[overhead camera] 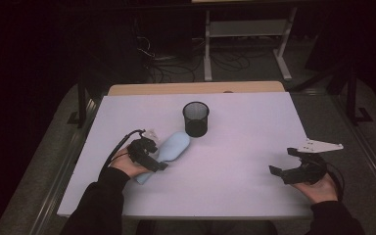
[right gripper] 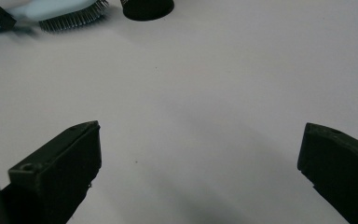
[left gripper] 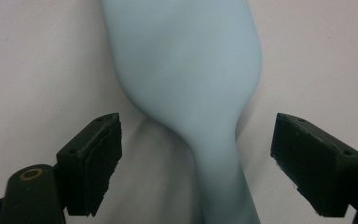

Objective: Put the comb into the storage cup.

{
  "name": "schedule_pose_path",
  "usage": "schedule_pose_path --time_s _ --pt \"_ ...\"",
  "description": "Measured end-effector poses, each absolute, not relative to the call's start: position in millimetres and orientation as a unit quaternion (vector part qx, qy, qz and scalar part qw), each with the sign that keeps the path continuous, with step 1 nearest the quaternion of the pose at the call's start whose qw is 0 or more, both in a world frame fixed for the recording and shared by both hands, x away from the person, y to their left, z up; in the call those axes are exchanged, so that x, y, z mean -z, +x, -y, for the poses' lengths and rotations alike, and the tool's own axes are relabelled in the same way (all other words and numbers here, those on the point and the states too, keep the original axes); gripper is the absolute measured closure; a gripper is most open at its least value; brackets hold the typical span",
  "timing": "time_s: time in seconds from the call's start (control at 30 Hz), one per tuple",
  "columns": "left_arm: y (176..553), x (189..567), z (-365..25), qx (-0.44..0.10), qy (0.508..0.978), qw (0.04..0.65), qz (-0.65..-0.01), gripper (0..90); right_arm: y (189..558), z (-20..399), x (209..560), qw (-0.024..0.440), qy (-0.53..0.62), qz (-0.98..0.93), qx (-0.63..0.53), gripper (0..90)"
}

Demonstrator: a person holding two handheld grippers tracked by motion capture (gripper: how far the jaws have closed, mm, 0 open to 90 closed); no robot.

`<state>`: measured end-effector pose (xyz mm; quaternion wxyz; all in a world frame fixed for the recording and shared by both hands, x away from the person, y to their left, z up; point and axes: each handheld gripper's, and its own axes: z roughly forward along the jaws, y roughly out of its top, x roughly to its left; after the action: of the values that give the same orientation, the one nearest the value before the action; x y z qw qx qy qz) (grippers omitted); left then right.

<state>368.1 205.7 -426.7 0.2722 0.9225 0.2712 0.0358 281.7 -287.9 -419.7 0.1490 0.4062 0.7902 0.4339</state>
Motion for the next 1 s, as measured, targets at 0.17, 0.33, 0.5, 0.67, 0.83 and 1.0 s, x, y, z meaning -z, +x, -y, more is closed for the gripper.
schedule_pose_path --time_s 0.17,0.33,0.5,0.67,0.83,1.0 --pt "366.9 428.0 -205.7 -0.036 0.924 0.270 -0.270 22.9 281.7 287.8 419.7 0.148 0.406 -0.790 -0.434 0.0" --pt "366.0 430.7 -206.5 -0.034 0.925 0.269 -0.267 29.1 281.6 287.6 419.7 0.148 0.406 -0.791 -0.433 0.0" --pt "365.3 430.9 -206.0 -0.042 0.926 0.266 -0.266 37.3 281.8 287.7 419.9 0.147 0.406 -0.791 -0.433 0.0" --pt "365.0 430.7 -204.7 -0.051 0.926 0.259 -0.272 48.9 281.8 287.2 420.2 0.147 0.406 -0.792 -0.432 0.0" --pt "362.0 430.0 -202.8 -0.056 0.926 0.261 -0.266 55.4 281.8 287.3 420.2 0.146 0.406 -0.792 -0.432 0.0" --pt "360.8 430.0 -203.2 -0.057 0.927 0.260 -0.266 63.6 282.0 287.1 420.5 0.146 0.406 -0.793 -0.431 0.0"
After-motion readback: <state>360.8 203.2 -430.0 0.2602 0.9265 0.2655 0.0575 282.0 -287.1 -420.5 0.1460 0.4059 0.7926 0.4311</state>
